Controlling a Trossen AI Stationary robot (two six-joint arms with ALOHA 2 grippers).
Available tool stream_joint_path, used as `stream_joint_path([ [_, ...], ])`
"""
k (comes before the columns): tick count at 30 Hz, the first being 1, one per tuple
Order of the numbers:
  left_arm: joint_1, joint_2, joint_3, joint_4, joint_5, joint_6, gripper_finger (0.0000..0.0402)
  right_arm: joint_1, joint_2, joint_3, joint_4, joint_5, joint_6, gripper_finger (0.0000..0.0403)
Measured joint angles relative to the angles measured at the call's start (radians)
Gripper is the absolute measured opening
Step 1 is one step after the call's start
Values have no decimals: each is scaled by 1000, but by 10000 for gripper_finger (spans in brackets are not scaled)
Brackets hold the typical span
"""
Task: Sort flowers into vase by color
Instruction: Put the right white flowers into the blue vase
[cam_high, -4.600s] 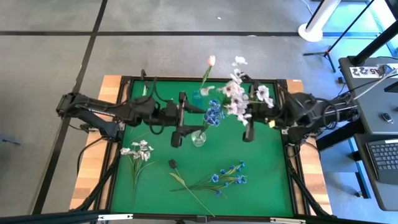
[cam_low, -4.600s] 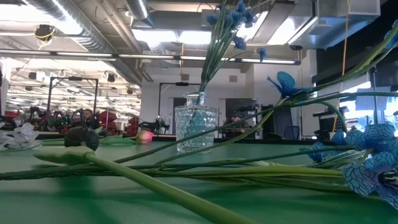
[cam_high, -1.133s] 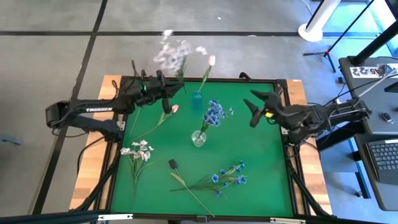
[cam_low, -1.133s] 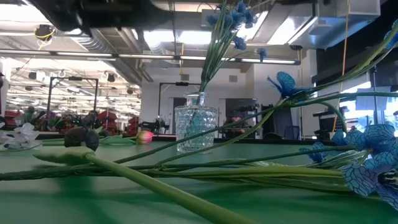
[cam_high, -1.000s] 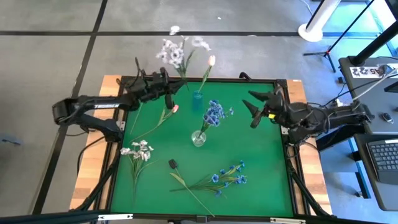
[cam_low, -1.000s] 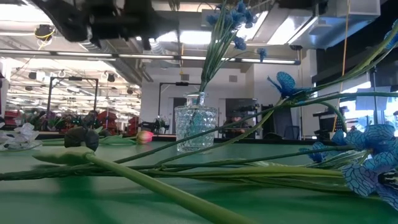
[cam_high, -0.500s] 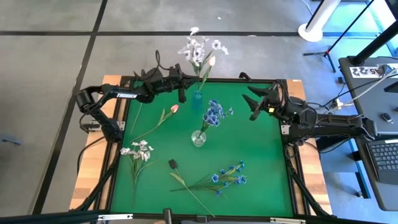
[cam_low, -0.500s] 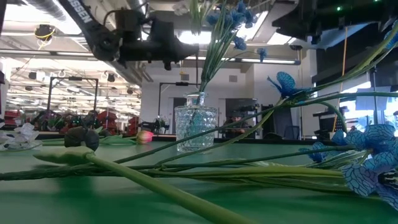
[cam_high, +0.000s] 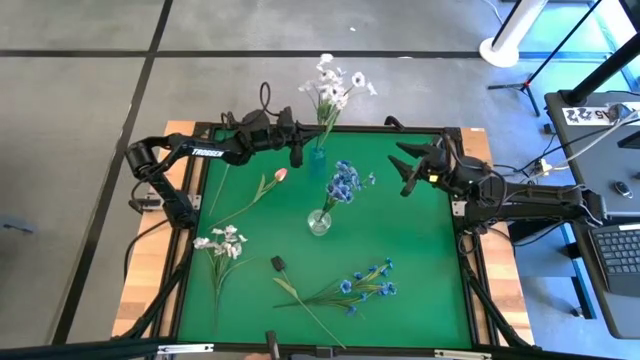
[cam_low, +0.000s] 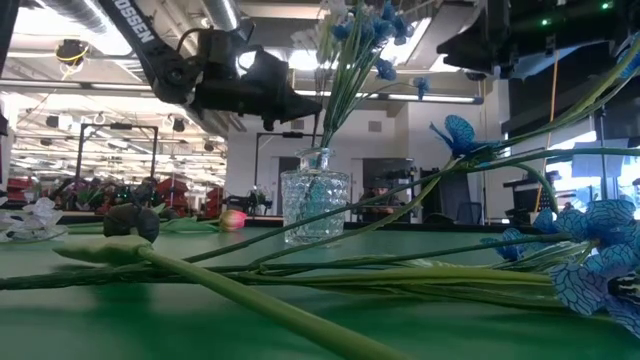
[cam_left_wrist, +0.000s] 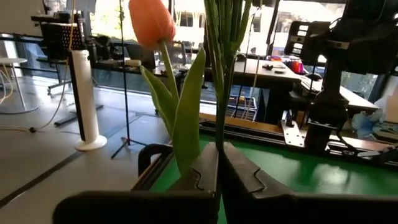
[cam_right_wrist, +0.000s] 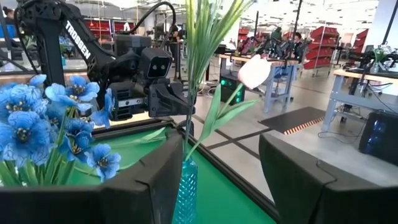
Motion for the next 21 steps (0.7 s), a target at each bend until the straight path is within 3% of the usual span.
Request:
stream_joint_path([
  [7, 0, 0, 0, -34, -47, -29, 10, 0, 0, 0, -19, 0, 4, 209],
  [21, -10, -1, 0, -181, -77, -19, 145, 0, 0, 0, -48, 0, 23, 209],
])
